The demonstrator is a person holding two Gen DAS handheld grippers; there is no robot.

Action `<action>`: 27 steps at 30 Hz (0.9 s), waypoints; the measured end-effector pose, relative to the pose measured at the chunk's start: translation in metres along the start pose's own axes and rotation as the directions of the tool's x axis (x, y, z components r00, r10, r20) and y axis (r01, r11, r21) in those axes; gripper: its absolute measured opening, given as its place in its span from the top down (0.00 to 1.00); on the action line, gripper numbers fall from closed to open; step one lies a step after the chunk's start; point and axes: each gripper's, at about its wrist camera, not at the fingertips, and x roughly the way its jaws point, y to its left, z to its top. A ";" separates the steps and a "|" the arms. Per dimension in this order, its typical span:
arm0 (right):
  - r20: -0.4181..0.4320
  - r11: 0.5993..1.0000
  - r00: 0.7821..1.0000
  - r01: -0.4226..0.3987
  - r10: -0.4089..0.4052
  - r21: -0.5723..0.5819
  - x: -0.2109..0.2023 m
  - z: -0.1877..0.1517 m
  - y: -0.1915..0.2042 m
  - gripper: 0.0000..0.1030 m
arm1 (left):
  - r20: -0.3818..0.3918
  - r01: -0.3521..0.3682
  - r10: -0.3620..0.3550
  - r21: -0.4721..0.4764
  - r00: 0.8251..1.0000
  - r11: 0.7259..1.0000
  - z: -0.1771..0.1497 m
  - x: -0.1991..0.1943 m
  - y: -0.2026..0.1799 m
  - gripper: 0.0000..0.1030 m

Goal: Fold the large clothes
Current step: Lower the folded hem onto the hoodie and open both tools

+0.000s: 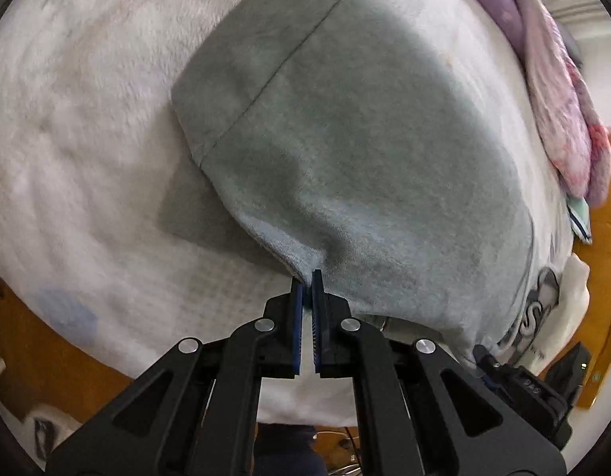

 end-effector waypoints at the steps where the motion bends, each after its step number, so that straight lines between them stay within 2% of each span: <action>1: -0.003 1.000 1.000 0.008 -0.008 0.004 0.007 -0.006 -0.001 0.90 | -0.008 0.002 -0.002 -0.003 1.000 1.000 0.001 -0.001 0.005 0.96; 5: -0.032 0.999 0.998 0.048 -0.048 0.007 0.048 -0.009 -0.007 0.86 | -0.085 -0.006 0.005 -0.010 0.996 1.000 0.004 0.029 0.016 0.94; 6: -0.037 0.999 0.999 0.039 -0.038 0.027 0.047 -0.007 -0.008 0.84 | -0.103 -0.001 -0.001 -0.013 0.995 1.000 0.003 0.033 0.018 0.93; 8: -0.024 0.998 0.998 0.055 -0.054 0.017 0.028 -0.005 0.001 0.79 | -0.061 0.055 -0.057 -0.037 0.996 0.998 0.005 0.021 0.023 0.78; 9: -0.012 0.994 0.994 0.107 -0.107 -0.016 0.014 -0.006 0.009 0.70 | -0.027 0.066 -0.066 -0.028 0.997 0.997 0.006 0.011 0.026 0.56; 10: -0.006 0.990 0.991 0.134 -0.134 -0.032 0.006 -0.007 0.013 0.66 | 0.013 0.066 -0.065 -0.024 0.998 0.998 0.006 0.001 0.029 0.45; 12: 0.022 0.980 0.985 0.173 -0.171 -0.099 -0.019 -0.012 0.037 0.66 | 0.078 0.073 -0.072 -0.014 0.994 0.997 0.007 -0.017 0.037 0.44; 14: 0.097 0.976 0.990 0.121 -0.105 -0.178 -0.038 -0.013 0.069 0.74 | 0.135 0.061 -0.058 -0.021 0.989 0.998 0.011 -0.029 0.050 0.41; 15: 0.148 0.965 0.987 0.097 -0.061 -0.244 -0.045 -0.011 0.092 0.83 | 0.161 0.051 -0.045 -0.034 0.986 0.998 0.015 -0.030 0.056 0.34; 16: 0.197 0.947 0.980 0.078 -0.015 -0.311 -0.047 -0.007 0.116 0.89 | 0.180 0.039 -0.029 -0.053 0.983 0.998 0.015 -0.030 0.062 0.33; 18: 0.271 0.910 0.962 0.086 0.030 -0.406 -0.038 0.001 0.153 0.93 | 0.203 0.035 -0.022 -0.057 0.979 0.998 0.018 -0.022 0.066 0.33; 20: 0.280 0.888 0.958 0.081 0.055 -0.453 -0.014 0.015 0.179 0.95 | 0.200 0.014 -0.004 -0.048 0.980 0.999 0.025 -0.010 0.067 0.33; 22: 0.302 0.854 0.953 0.168 -0.013 -0.493 0.025 0.029 0.198 0.96 | 0.181 -0.011 0.017 -0.037 0.983 0.999 0.029 0.003 0.071 0.33; 25: 0.277 0.853 0.959 0.190 -0.056 -0.486 0.066 0.048 0.181 0.99 | 0.193 0.009 0.000 -0.047 0.981 0.999 0.025 0.014 0.074 0.30; 27: 0.278 0.845 0.958 0.211 -0.077 -0.491 0.077 0.061 0.185 1.00 | 0.209 0.012 -0.005 -0.029 0.978 1.000 0.021 0.016 0.070 0.27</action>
